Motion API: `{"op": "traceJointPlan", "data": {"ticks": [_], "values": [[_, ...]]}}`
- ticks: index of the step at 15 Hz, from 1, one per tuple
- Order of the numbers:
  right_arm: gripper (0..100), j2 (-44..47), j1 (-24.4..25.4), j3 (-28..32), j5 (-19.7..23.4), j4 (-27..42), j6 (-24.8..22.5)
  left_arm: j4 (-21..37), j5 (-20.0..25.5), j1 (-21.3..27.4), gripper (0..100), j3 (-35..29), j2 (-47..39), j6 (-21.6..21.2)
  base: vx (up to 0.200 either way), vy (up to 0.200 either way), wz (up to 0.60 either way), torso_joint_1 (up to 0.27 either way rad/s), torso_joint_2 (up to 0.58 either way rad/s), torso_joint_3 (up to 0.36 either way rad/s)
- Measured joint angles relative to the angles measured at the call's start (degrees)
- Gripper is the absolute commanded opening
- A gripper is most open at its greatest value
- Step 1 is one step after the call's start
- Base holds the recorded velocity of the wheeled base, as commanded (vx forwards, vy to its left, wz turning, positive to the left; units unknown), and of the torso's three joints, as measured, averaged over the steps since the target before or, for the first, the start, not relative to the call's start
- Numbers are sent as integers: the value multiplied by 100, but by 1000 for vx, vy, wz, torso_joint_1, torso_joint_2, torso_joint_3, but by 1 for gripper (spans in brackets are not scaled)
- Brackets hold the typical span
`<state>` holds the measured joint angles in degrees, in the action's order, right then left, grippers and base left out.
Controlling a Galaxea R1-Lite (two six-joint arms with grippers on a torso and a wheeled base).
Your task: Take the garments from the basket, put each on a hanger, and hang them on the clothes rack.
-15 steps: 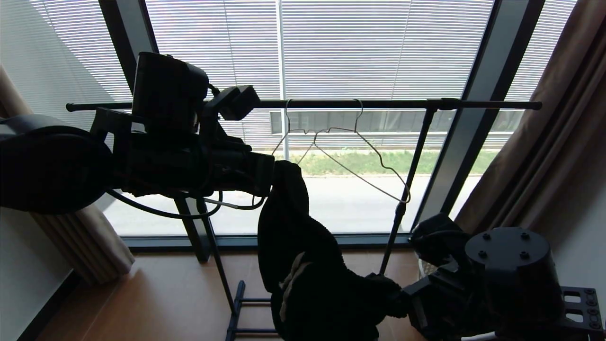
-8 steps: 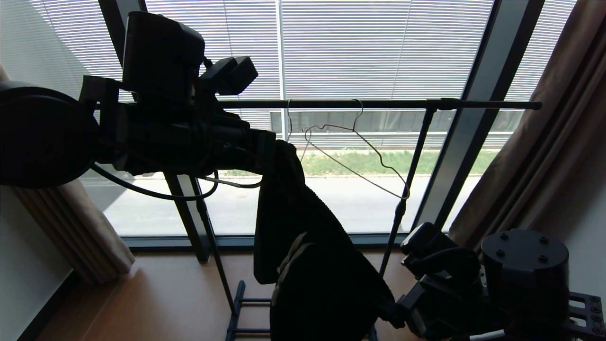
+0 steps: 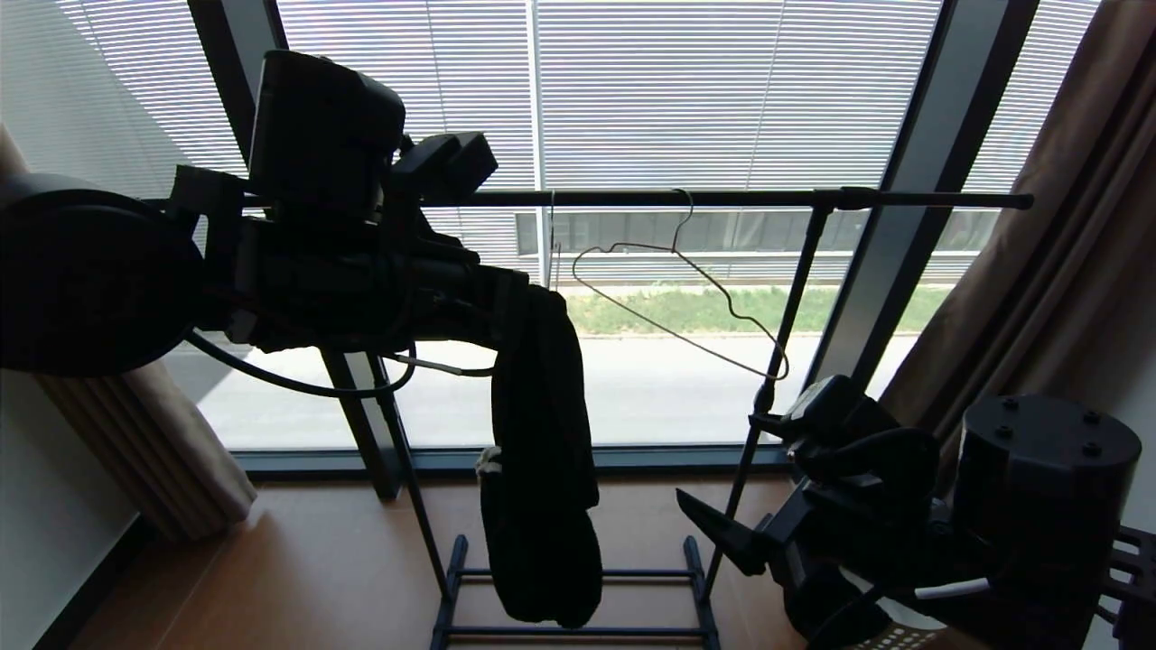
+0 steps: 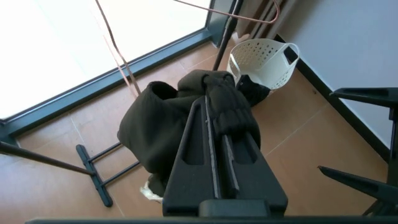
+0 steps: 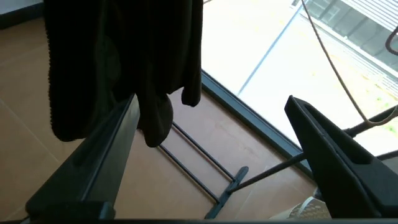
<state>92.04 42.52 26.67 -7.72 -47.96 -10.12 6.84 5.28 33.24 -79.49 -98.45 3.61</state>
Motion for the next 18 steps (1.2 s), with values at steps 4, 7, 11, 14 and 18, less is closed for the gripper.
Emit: {"op": "traceJointPlan", "data": {"ticks": [4, 7, 11, 14, 18], "values": [[100, 285, 563, 905, -290, 67, -13, -9, -11, 115, 0, 135, 7, -2, 0, 0, 0, 0, 0, 0], [100, 761, 1018, 1530, -667, 72, -15, -11, -11, 118, 0, 202, 18, -2, 0, 0, 0, 0, 0, 0], [100, 1391, 1261, 1944, -1080, 39, 7, -24, -4, 129, 0, 229, 39, -2, 0, 0, 0, 0, 0, 0], [100, 1688, 983, 1805, -1141, 11, 108, -28, 7, 129, 0, 254, 110, -2, 0, 0, 0, 0, 0, 0], [100, 1810, 616, 1370, -1139, -45, 262, -46, 30, 126, 0, 369, 204, -11, 0, 0, 0, 0, 0, 0]]}}
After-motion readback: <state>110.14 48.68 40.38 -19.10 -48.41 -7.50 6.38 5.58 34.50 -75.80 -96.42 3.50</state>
